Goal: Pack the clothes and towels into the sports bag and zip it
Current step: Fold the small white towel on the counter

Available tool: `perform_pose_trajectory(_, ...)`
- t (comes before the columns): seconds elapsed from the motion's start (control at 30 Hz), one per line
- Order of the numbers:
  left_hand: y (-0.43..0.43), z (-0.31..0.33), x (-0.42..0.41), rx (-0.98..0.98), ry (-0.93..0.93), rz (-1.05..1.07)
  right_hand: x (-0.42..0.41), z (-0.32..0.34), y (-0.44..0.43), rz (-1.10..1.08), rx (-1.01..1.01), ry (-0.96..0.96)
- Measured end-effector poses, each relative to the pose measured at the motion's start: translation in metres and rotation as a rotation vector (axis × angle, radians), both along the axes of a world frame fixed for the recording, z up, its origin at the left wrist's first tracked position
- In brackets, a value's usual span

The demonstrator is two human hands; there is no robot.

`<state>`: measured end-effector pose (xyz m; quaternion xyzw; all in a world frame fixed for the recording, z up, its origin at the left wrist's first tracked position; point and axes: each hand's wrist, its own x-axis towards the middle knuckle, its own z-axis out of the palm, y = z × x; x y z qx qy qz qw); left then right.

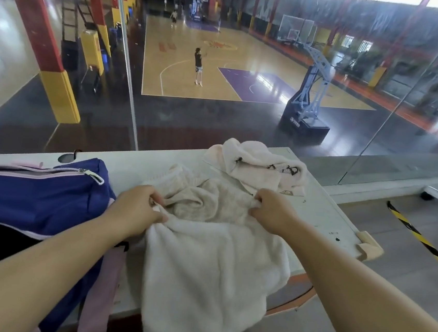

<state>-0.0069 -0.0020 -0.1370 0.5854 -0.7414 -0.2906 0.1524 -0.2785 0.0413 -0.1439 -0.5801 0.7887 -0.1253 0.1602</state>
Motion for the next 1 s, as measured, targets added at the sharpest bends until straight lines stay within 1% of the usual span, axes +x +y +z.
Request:
perform_pose_trajectory(0.13,0.001,0.02,0.008,-0.112,0.089,0.014,-0.01,0.024,0.017,-0.13,-0.217,-0.11)
perform_pose_trajectory(0.23,0.0,0.036,0.017,-0.166,0.132,0.027,-0.016,0.045,0.031,-0.162,-0.324,-0.132)
perform_pose_trajectory(0.33,-0.003,0.052,0.023,-0.244,0.165,0.031,-0.019,0.066,0.043,-0.205,-0.387,-0.191)
perform_pose_trajectory(0.43,-0.004,0.068,0.028,-0.33,0.157,0.04,-0.02,0.082,0.054,-0.217,-0.431,-0.331)
perform_pose_trajectory(0.57,-0.003,0.094,0.036,-0.391,0.167,0.044,-0.018,0.111,0.068,-0.213,-0.506,-0.474)
perform_pose_trajectory(0.63,-0.002,0.108,0.037,-0.387,0.205,0.066,-0.016,0.125,0.071,-0.239,-0.537,-0.542)
perform_pose_trajectory(0.77,0.008,0.141,0.037,-0.323,0.375,0.147,-0.012,0.156,0.08,-0.306,-0.627,-0.628)
perform_pose_trajectory(0.83,0.012,0.155,0.039,-0.311,0.446,0.179,-0.014,0.17,0.084,-0.344,-0.63,-0.701)
perform_pose_trajectory(0.87,0.015,0.162,0.04,-0.311,0.48,0.19,-0.016,0.176,0.086,-0.357,-0.615,-0.706)
perform_pose_trajectory(1.0,0.029,0.185,0.044,-0.269,0.669,0.193,-0.025,0.187,0.092,-0.361,-0.463,-0.553)
